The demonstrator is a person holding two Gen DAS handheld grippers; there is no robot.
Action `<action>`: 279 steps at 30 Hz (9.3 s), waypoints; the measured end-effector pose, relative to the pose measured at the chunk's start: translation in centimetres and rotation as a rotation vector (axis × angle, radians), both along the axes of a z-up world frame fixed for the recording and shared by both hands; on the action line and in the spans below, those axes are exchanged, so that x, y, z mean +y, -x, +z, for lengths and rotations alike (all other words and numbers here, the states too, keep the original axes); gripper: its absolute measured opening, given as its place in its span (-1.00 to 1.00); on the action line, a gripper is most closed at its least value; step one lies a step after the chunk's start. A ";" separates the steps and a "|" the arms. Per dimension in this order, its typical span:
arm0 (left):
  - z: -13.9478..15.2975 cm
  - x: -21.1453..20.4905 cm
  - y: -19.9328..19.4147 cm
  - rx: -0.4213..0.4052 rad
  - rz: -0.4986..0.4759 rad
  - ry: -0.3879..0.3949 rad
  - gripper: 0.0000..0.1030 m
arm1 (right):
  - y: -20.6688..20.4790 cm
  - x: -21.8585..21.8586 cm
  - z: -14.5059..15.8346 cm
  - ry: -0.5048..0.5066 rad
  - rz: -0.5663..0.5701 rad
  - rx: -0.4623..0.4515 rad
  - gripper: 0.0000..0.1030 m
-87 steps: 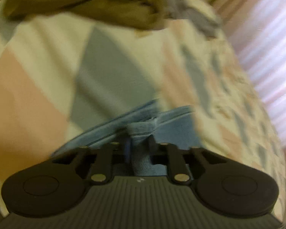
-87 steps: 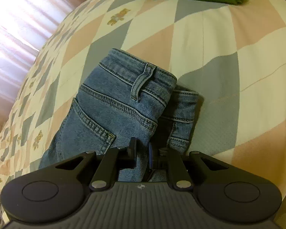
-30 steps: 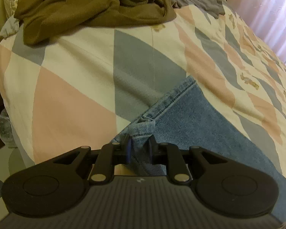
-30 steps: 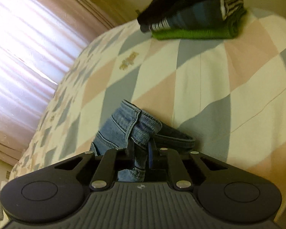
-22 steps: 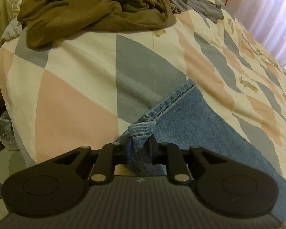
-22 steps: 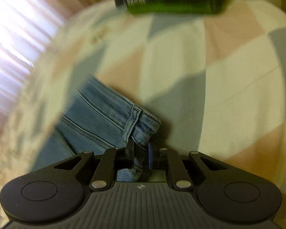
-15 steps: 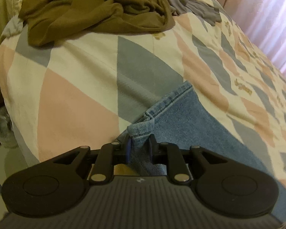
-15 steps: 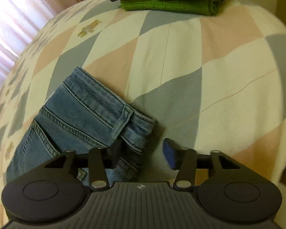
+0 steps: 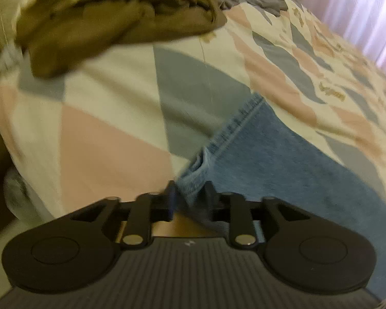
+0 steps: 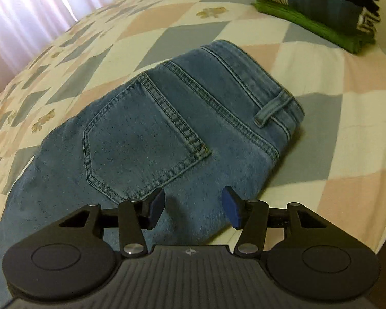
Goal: Fold clothes
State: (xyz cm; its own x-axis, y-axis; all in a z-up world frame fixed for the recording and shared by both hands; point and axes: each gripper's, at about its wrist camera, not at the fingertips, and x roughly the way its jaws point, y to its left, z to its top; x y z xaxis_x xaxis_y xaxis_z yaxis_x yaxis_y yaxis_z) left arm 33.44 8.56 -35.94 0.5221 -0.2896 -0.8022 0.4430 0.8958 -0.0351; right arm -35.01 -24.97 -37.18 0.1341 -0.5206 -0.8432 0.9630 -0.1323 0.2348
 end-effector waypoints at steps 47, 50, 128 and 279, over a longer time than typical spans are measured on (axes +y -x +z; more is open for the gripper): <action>20.2 -17.9 32.9 -0.076 -0.537 -0.224 0.55 | -9.0 4.0 16.5 0.038 0.531 -0.035 0.89; 21.4 -17.4 34.1 -0.087 -0.550 -0.216 0.66 | -9.0 4.4 17.8 0.051 0.539 -0.047 0.90; -0.2 6.7 -0.5 0.570 0.059 0.458 0.68 | -32.3 18.5 7.2 -0.281 0.665 0.253 0.94; 0.5 -31.5 38.9 0.045 -0.968 0.089 -0.47 | 14.6 -12.1 0.1 0.049 0.239 -0.284 -0.62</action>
